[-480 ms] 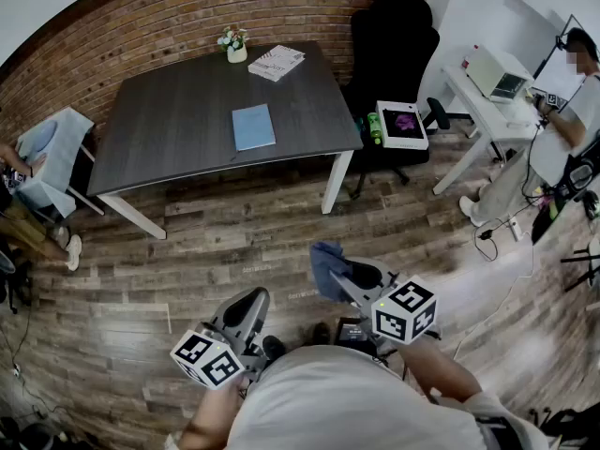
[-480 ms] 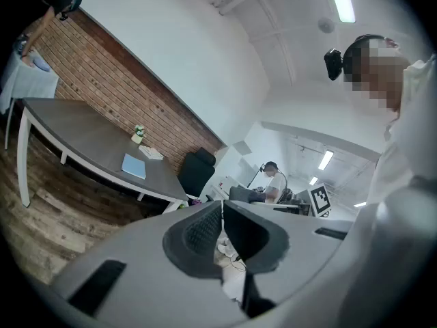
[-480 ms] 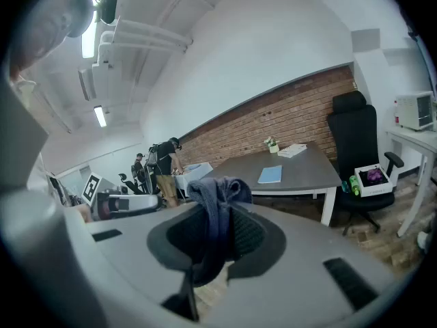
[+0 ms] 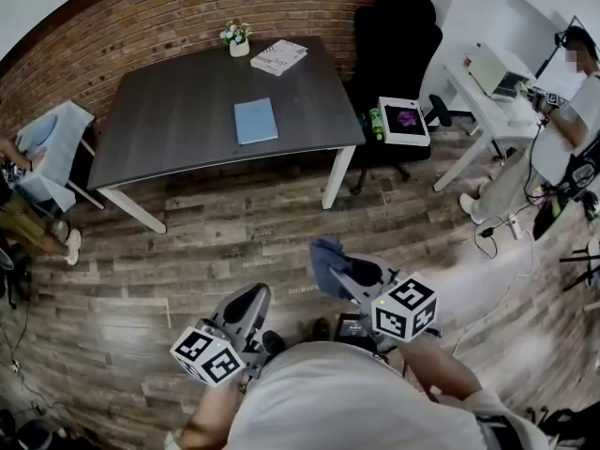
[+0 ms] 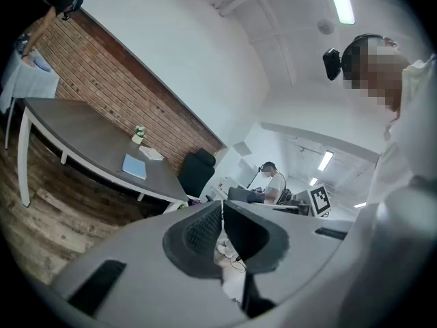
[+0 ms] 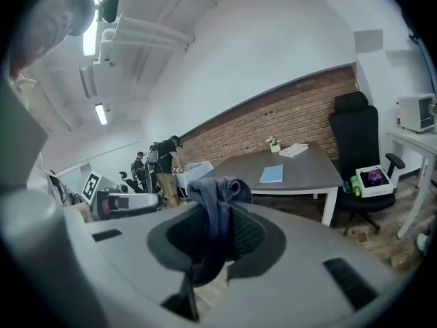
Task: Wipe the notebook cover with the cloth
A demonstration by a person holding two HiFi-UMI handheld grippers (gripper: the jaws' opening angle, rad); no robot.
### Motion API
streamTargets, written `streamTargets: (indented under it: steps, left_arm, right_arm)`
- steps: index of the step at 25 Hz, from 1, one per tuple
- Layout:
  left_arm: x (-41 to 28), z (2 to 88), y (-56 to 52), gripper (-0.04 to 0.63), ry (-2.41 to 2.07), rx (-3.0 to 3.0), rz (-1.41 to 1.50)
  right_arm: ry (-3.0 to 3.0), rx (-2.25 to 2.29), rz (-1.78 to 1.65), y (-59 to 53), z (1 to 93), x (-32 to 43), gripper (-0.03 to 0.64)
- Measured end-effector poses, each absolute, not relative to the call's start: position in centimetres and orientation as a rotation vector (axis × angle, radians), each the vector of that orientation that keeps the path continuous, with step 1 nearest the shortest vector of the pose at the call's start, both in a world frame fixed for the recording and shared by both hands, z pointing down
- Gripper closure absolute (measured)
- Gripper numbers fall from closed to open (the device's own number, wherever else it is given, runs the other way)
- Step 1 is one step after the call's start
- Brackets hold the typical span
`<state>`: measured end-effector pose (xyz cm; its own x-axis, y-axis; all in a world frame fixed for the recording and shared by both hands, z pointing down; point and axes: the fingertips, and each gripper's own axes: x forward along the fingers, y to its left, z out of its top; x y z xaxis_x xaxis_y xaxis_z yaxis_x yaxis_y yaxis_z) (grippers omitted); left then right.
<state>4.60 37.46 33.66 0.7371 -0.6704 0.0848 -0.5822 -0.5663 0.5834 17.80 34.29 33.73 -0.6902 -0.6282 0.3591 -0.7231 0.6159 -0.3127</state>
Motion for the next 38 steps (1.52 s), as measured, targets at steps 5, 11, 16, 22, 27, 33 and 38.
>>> streamTargets:
  steps: [5, 11, 16, 22, 27, 33, 38]
  left_arm:
    - [4.3, 33.8, 37.6, 0.577, -0.938, 2.341, -0.190]
    - [3.7, 33.7, 37.7, 0.578, -0.927, 2.345, -0.192]
    - [2.8, 34.0, 37.9, 0.577, -0.907, 2.346, -0.185]
    - [1.6, 34.6, 38.5, 0.577, -0.872, 2.349, -0.172]
    - [-0.2, 35.1, 38.6, 0.577, -0.845, 2.346, -0.154]
    - [-2.6, 35.8, 38.6, 0.577, -0.828, 2.346, -0.142]
    - [-3.7, 36.0, 38.1, 0.577, -0.830, 2.342, -0.149]
  right_arm:
    - [-2.648, 1.106, 0.659, 34.7, 33.8, 17.5, 0.535]
    - [-2.648, 1.110, 0.666, 34.9, 33.7, 16.9, 0.534]
    - [-2.632, 1.130, 0.673, 35.1, 33.8, 16.1, 0.534]
    - [-2.610, 1.146, 0.688, 35.6, 34.5, 14.6, 0.534]
    - [-2.595, 1.159, 0.707, 35.6, 34.9, 12.5, 0.534]
    - [-2.586, 1.157, 0.701, 35.6, 35.1, 9.7, 0.534]
    - [-2.579, 1.147, 0.701, 35.2, 35.3, 8.4, 0.534]
